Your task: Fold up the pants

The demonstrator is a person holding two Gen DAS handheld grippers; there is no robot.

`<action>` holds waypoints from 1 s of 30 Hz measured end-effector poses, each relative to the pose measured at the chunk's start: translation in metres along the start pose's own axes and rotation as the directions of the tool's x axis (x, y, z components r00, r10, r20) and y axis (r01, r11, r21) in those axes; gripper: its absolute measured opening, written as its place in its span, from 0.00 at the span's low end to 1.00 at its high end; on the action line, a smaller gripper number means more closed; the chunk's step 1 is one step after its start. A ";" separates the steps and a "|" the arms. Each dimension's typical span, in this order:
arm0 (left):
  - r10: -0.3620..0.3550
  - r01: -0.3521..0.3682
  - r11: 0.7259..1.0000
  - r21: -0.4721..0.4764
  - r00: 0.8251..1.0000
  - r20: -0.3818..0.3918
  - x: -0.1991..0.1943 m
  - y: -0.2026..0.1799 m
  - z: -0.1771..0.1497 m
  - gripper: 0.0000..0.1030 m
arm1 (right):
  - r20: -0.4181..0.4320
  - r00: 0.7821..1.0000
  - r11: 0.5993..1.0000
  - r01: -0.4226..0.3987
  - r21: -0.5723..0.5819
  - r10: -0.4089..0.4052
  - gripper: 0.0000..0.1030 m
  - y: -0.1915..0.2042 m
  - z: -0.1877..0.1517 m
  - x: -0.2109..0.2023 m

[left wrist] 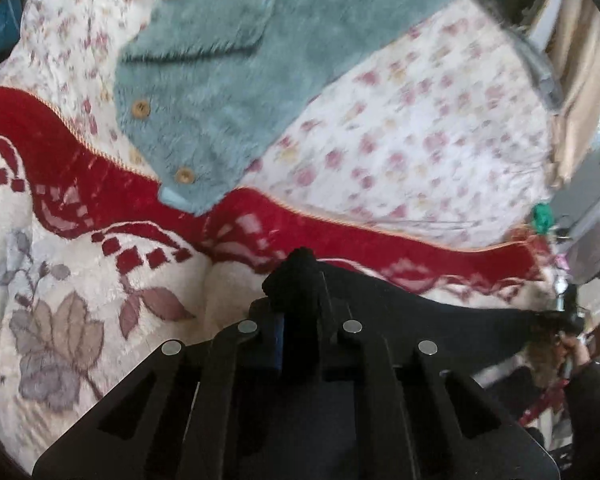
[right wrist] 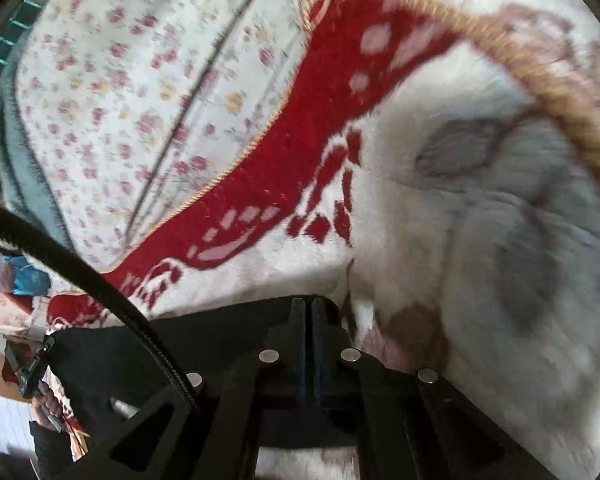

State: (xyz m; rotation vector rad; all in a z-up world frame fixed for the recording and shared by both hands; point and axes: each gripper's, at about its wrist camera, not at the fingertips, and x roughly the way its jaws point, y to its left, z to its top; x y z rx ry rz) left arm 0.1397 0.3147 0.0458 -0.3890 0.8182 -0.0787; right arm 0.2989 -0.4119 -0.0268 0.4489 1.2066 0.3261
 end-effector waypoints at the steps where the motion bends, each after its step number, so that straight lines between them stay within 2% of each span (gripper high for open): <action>1: -0.013 0.013 1.000 -0.001 1.000 0.018 -0.013 -0.003 -0.005 0.09 | 0.012 1.000 1.000 -0.006 -0.009 0.007 0.02 0.002 -0.004 -0.008; 7: -0.081 0.082 0.997 0.003 0.990 0.114 -0.089 -0.011 -0.057 0.09 | 0.056 0.996 0.991 -0.069 -0.114 0.075 0.02 0.016 -0.057 -0.059; 11: -0.115 0.118 0.993 -0.024 0.987 0.113 -0.116 0.010 -0.104 0.09 | 0.068 0.991 0.979 -0.100 -0.178 0.114 0.02 0.014 -0.110 -0.085; 15: -0.102 0.110 0.990 -0.093 0.991 0.083 -0.116 0.038 -0.147 0.09 | 0.037 0.991 0.973 -0.121 -0.197 0.131 0.02 0.000 -0.159 -0.091; 20: -0.113 0.121 0.969 -0.213 0.992 0.049 -0.095 0.063 -0.183 0.10 | 0.004 0.995 0.984 -0.094 -0.149 0.096 0.00 -0.031 -0.196 -0.077; 23: -0.129 0.137 0.945 -0.298 0.991 0.045 -0.090 0.078 -0.190 0.20 | -0.012 0.999 0.989 -0.044 -0.144 0.043 0.00 -0.042 -0.203 -0.070; 25: -0.141 0.150 0.919 -0.364 0.989 0.053 -0.091 0.090 -0.191 0.30 | -0.018 1.000 0.988 -0.018 -0.150 0.015 0.00 -0.047 -0.208 -0.070; 26: -0.142 0.150 0.909 -0.389 0.989 0.051 -0.093 0.096 -0.192 0.31 | -0.016 1.000 0.988 -0.010 -0.155 0.008 0.00 -0.048 -0.209 -0.071; 28: -0.113 0.127 0.901 -0.414 0.992 0.059 -0.102 0.104 -0.191 0.32 | -0.004 1.000 0.985 0.028 -0.169 -0.029 0.00 -0.044 -0.209 -0.074; 30: -0.062 0.110 0.891 -0.441 0.991 0.121 -0.119 0.114 -0.191 0.32 | 0.016 0.998 0.980 0.067 -0.185 -0.065 0.00 -0.038 -0.209 -0.079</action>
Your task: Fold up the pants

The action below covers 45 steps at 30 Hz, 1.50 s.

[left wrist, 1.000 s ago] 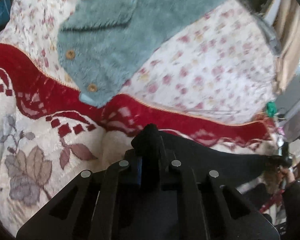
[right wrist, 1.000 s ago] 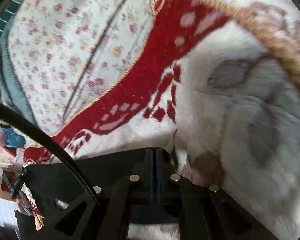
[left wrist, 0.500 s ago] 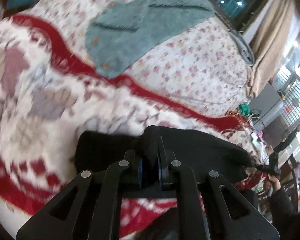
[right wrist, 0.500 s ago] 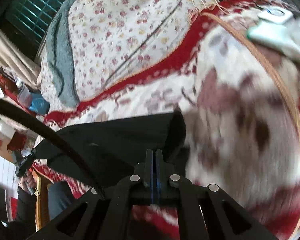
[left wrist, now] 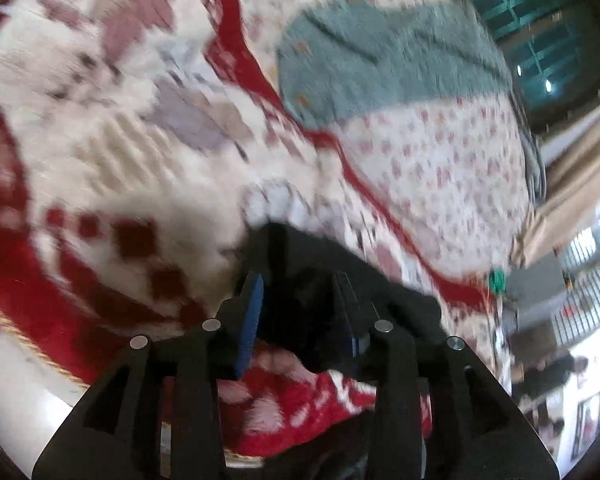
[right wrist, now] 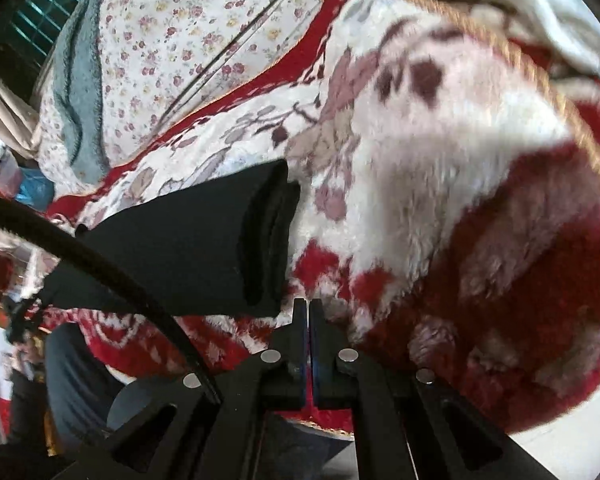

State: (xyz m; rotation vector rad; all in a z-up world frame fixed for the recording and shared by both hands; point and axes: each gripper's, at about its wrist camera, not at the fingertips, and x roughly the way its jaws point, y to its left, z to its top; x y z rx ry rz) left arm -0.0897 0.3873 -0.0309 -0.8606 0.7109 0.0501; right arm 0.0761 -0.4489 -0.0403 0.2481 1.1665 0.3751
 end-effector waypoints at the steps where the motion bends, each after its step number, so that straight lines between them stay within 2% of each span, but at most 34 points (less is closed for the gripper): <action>1: 0.004 -0.003 1.000 -0.029 0.999 0.048 -0.011 0.005 0.003 0.33 | 0.006 1.000 1.000 -0.003 -0.003 0.003 0.00 0.003 0.002 -0.003; 3: -0.028 0.033 0.996 -0.081 0.997 0.067 -0.019 0.010 0.006 0.34 | 0.041 0.999 1.000 -0.024 -0.010 0.025 0.00 0.018 0.010 -0.007; 5: -0.105 0.107 0.983 -0.152 0.994 0.022 -0.019 0.014 0.008 0.42 | 0.075 0.994 0.997 -0.077 -0.001 0.077 0.02 0.035 0.018 -0.010; 7: -0.177 0.169 0.961 -0.217 0.984 -0.019 -0.015 0.014 0.006 0.58 | 0.083 0.983 0.986 -0.165 0.029 0.162 0.09 0.054 0.025 -0.007; 8: -0.234 0.210 0.936 -0.281 0.971 -0.056 -0.010 0.015 0.004 0.61 | 0.082 0.977 0.979 -0.199 0.041 0.195 0.12 0.062 0.026 -0.004; 10: -0.296 0.243 0.889 -0.388 0.951 -0.084 -0.005 0.019 0.002 0.65 | 0.077 0.961 0.960 -0.272 0.068 0.267 0.26 0.081 0.031 0.008; 11: -0.326 0.246 0.845 -0.475 0.941 -0.094 0.000 0.024 -0.002 0.68 | 0.074 0.958 0.956 -0.284 0.076 0.279 0.29 0.088 0.031 0.014; 12: -0.338 0.242 0.821 -0.517 0.936 -0.098 -0.001 0.027 -0.004 0.76 | 0.068 0.956 0.953 -0.292 0.082 0.287 0.31 0.096 0.032 0.020; 13: -0.347 0.233 0.794 -0.561 0.932 -0.104 0.001 0.030 -0.007 0.78 | 0.057 0.953 0.950 -0.301 0.086 0.297 0.31 0.103 0.031 0.029; 16: -0.410 0.219 0.683 -0.697 0.904 -0.119 0.010 0.042 -0.019 0.80 | 0.018 0.949 0.945 -0.315 0.092 0.315 0.31 0.117 0.028 0.057; 17: -0.423 0.220 0.658 -0.720 0.899 -0.111 0.012 0.044 -0.020 0.80 | -0.006 0.953 0.949 -0.300 0.096 0.302 0.31 0.119 0.025 0.066; 19: -0.424 0.198 0.606 -0.770 0.900 -0.102 0.017 0.048 -0.022 0.80 | -0.058 0.966 0.965 -0.245 0.095 0.251 0.31 0.121 0.024 0.076; 20: -0.420 0.184 0.589 -0.787 0.902 -0.103 0.019 0.050 -0.022 0.80 | -0.052 0.966 0.964 -0.249 0.091 0.255 0.31 0.122 0.025 0.075; 22: -0.386 0.122 0.552 -0.825 0.914 -0.123 0.024 0.055 -0.024 0.80 | -0.057 0.965 0.964 -0.248 0.099 0.255 0.31 0.119 0.025 0.076; 24: -0.349 0.058 0.488 -0.871 0.928 -0.133 0.030 0.062 -0.028 0.80 | -0.065 0.964 0.961 -0.249 0.123 0.258 0.31 0.114 0.024 0.078; 26: -0.318 0.016 0.459 -0.889 0.937 -0.147 0.035 0.065 -0.029 0.80 | -0.061 0.962 0.956 -0.256 0.143 0.266 0.31 0.110 0.025 0.078; 28: -0.304 -0.008 0.447 -0.895 0.939 -0.161 0.038 0.064 -0.031 0.80 | -0.059 0.962 0.954 -0.255 0.156 0.267 0.31 0.108 0.024 0.076; 30: -0.296 -0.016 0.459 -0.888 0.940 -0.170 0.039 0.060 -0.033 0.80 | -0.057 0.962 0.954 -0.256 0.155 0.267 0.31 0.107 0.024 0.074; 32: -0.290 -0.013 0.481 -0.877 0.941 -0.173 0.034 0.053 -0.034 0.80 | -0.055 0.962 0.955 -0.255 0.153 0.266 0.31 0.109 0.023 0.074; 34: -0.279 -0.009 0.525 -0.851 0.943 -0.182 0.028 0.044 -0.036 0.80 | -0.056 0.963 0.955 -0.253 0.154 0.264 0.31 0.109 0.024 0.074; 35: -0.270 -0.011 0.559 -0.829 0.943 -0.195 0.024 0.038 -0.037 0.80 | -0.056 0.963 0.955 -0.251 0.155 0.262 0.31 0.109 0.024 0.074; 39: -0.251 -0.036 0.617 -0.786 0.938 -0.240 0.022 0.027 -0.044 0.80 | -0.057 0.965 0.956 -0.246 0.160 0.257 0.31 0.109 0.023 0.074; 42: -0.229 -0.056 0.652 -0.756 0.936 -0.267 0.022 0.022 -0.046 0.73 | -0.053 0.965 0.955 -0.246 0.165 0.257 0.31 0.109 0.023 0.073; 45: -0.221 -0.055 0.654 -0.754 0.940 -0.260 0.025 0.022 -0.041 0.64 | -0.049 0.964 0.952 -0.249 0.176 0.261 0.31 0.106 0.023 0.073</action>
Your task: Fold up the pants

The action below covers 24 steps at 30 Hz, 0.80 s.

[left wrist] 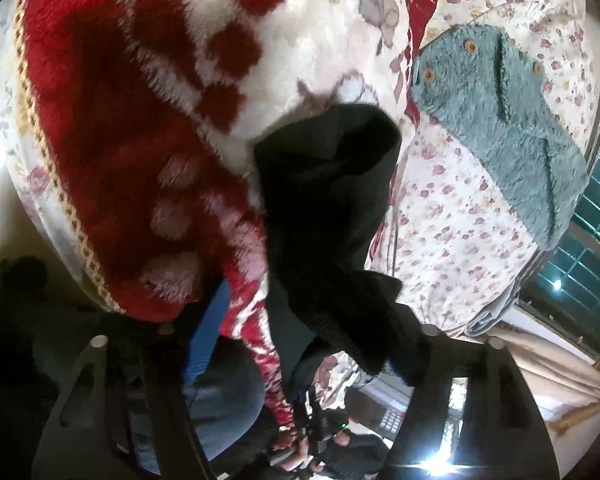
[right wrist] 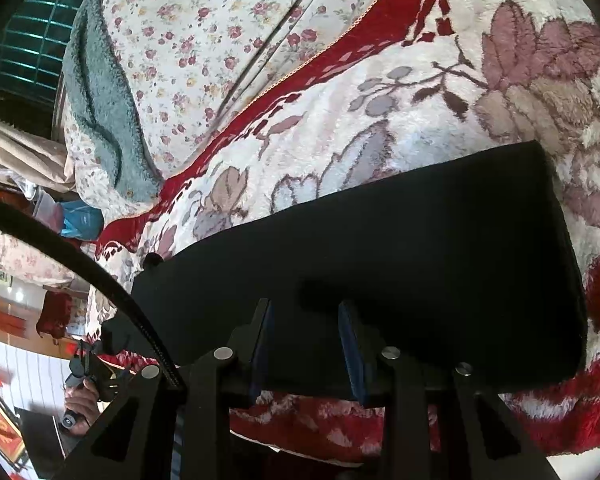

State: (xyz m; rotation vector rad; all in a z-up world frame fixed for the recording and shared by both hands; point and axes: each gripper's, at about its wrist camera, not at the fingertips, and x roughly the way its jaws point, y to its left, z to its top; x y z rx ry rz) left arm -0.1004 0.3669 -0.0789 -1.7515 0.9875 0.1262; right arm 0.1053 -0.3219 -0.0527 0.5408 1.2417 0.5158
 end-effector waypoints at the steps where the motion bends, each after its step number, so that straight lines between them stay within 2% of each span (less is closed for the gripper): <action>1: 0.000 0.000 1.000 0.003 1.000 0.006 0.000 -0.001 0.002 0.59 | 0.000 1.000 1.000 -0.001 0.003 0.001 0.31 0.000 0.000 0.000; 2: -0.001 0.001 1.000 0.006 1.000 0.013 0.000 -0.005 0.004 0.56 | 0.001 1.000 1.000 -0.001 0.005 0.001 0.31 -0.001 0.000 0.000; 4: 0.005 -0.005 1.000 0.015 1.000 0.030 0.002 -0.012 0.005 0.33 | 0.003 1.000 1.000 -0.002 0.007 0.001 0.31 -0.001 -0.001 -0.001; 7: 0.029 -0.035 0.996 0.082 0.996 0.079 -0.002 -0.019 -0.007 0.18 | 0.008 1.000 1.000 -0.005 0.017 0.004 0.31 -0.002 -0.001 -0.002; 10: 0.050 -0.067 0.982 0.176 0.994 0.100 -0.011 -0.034 -0.021 0.15 | 0.013 1.000 1.000 -0.011 0.028 0.011 0.31 -0.003 -0.002 -0.003; 13: 0.058 -0.091 0.954 0.286 0.991 0.123 -0.019 -0.073 -0.022 0.10 | 0.015 1.000 0.999 -0.014 0.037 0.013 0.31 -0.005 -0.002 -0.004; 17: 0.072 -0.089 0.926 0.368 0.996 0.057 -0.009 -0.123 -0.014 0.10 | 0.014 1.000 0.999 -0.006 0.037 0.006 0.31 -0.004 -0.002 -0.003; 19: 0.072 -0.096 0.929 0.357 0.994 0.080 -0.008 -0.136 -0.013 0.10 | 0.019 1.000 0.999 -0.006 0.038 0.005 0.31 -0.004 -0.003 -0.005; 20: 0.056 -0.086 0.904 0.420 0.995 0.084 -0.005 -0.150 -0.013 0.10 | 0.021 1.000 0.999 -0.007 0.040 0.006 0.31 -0.005 -0.003 -0.005; 22: 0.076 -0.145 0.833 0.534 0.986 0.148 0.001 -0.175 -0.010 0.10 | 0.025 1.000 0.999 -0.008 0.042 0.007 0.31 -0.006 -0.003 -0.006; 23: 0.057 -0.121 0.783 0.611 0.991 0.122 0.009 -0.189 -0.009 0.10 | 0.020 1.000 0.999 -0.008 0.044 0.007 0.32 -0.006 -0.003 -0.005; 24: 0.036 -0.086 0.710 0.699 0.996 0.085 0.016 -0.200 -0.012 0.10 | 0.016 1.000 0.999 -0.006 0.045 0.005 0.32 -0.006 -0.002 -0.004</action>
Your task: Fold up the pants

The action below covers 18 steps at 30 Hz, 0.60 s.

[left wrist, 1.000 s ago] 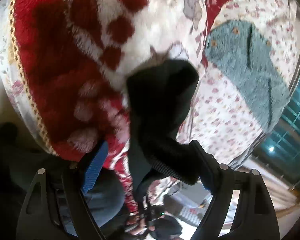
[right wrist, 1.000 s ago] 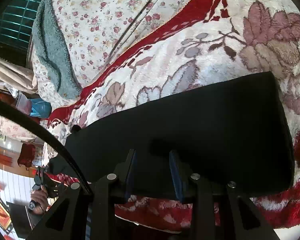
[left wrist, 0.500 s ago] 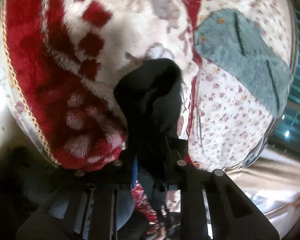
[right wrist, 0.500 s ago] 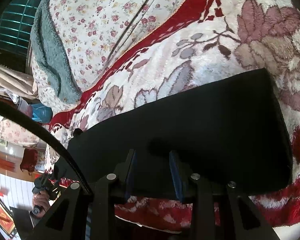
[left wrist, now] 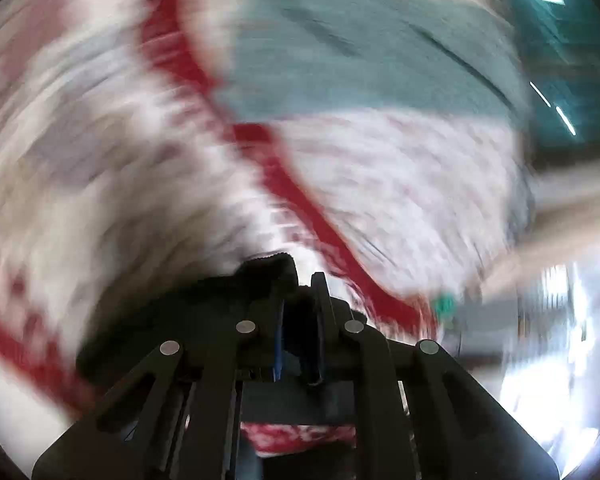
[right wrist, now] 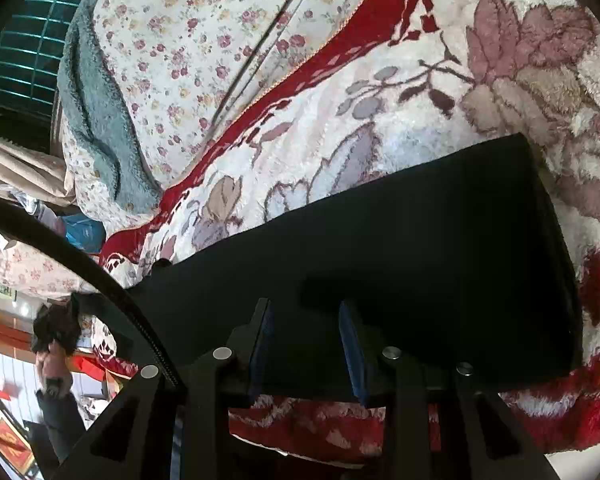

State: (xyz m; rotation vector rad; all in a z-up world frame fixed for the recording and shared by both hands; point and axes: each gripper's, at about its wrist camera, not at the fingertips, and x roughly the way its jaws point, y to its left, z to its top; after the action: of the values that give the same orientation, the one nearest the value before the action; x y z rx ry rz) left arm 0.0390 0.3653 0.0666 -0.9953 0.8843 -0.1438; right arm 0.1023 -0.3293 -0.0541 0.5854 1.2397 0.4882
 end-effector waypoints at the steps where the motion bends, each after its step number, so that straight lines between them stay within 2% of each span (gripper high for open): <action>1: -0.015 0.015 0.995 0.100 1.000 -0.006 0.003 -0.007 0.000 0.11 | 0.000 1.000 1.000 0.000 -0.001 0.000 0.32 0.000 0.000 0.000; 2: -0.006 0.008 0.977 0.213 1.000 -0.007 0.004 -0.011 -0.005 0.11 | 0.001 1.000 1.000 -0.002 -0.001 0.002 0.32 0.000 0.000 -0.001; 3: 0.027 -0.026 0.961 0.274 1.000 -0.001 0.005 -0.007 -0.012 0.11 | 0.005 1.000 1.000 -0.006 0.000 0.006 0.32 0.000 -0.001 -0.002; 6: 0.096 -0.088 0.977 0.193 0.995 -0.036 0.005 0.055 -0.036 0.10 | 0.011 1.000 1.000 -0.017 0.012 0.017 0.32 -0.003 -0.002 -0.004; 10: 0.200 -0.193 0.976 0.105 0.978 -0.056 -0.008 0.125 -0.065 0.10 | 0.006 1.000 1.000 -0.022 0.018 0.022 0.32 -0.005 -0.001 -0.003; 11: 0.234 -0.231 0.971 0.064 0.971 -0.045 -0.013 0.143 -0.067 0.10 | 0.004 1.000 1.000 -0.019 0.015 0.019 0.32 -0.004 0.000 -0.002; 12: 0.290 -0.289 0.957 0.023 0.956 -0.034 -0.018 0.160 -0.067 0.10 | 0.003 1.000 1.000 -0.015 0.012 0.015 0.32 -0.003 0.000 -0.002; 13: 0.366 -0.366 0.930 -0.037 0.930 -0.021 -0.025 0.180 -0.065 0.04 | 0.000 1.000 1.000 -0.010 0.009 0.010 0.32 -0.002 0.000 -0.001; 14: 0.359 -0.357 0.924 -0.133 0.933 -0.007 -0.035 0.196 -0.065 0.02 | -0.002 1.000 1.000 -0.006 0.007 0.006 0.32 -0.001 0.000 0.000; 15: 0.347 -0.337 0.921 -0.196 0.938 0.017 -0.043 0.202 -0.064 0.01 | -0.002 1.000 1.000 -0.003 0.005 0.003 0.32 -0.001 0.000 0.000; 16: 0.360 -0.340 0.917 -0.209 0.931 0.066 -0.052 0.197 -0.063 0.05 | 0.001 1.000 1.000 -0.002 0.005 0.002 0.32 0.000 0.000 0.000; 17: 0.395 -0.374 0.913 -0.163 0.911 0.120 -0.057 0.180 -0.062 0.05 | 0.003 1.000 1.000 -0.001 0.004 0.001 0.32 0.000 0.000 -0.001; 18: 0.381 -0.369 0.924 -0.098 0.912 0.154 -0.056 0.158 -0.061 0.05 | 0.004 1.000 1.000 0.000 0.005 0.000 0.32 0.000 0.000 0.000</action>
State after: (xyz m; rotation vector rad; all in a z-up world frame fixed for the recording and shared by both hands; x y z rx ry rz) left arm -0.0837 0.4406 -0.0380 -0.8667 0.9102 0.2970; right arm 0.1020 -0.3293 -0.0536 0.5902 1.2369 0.4843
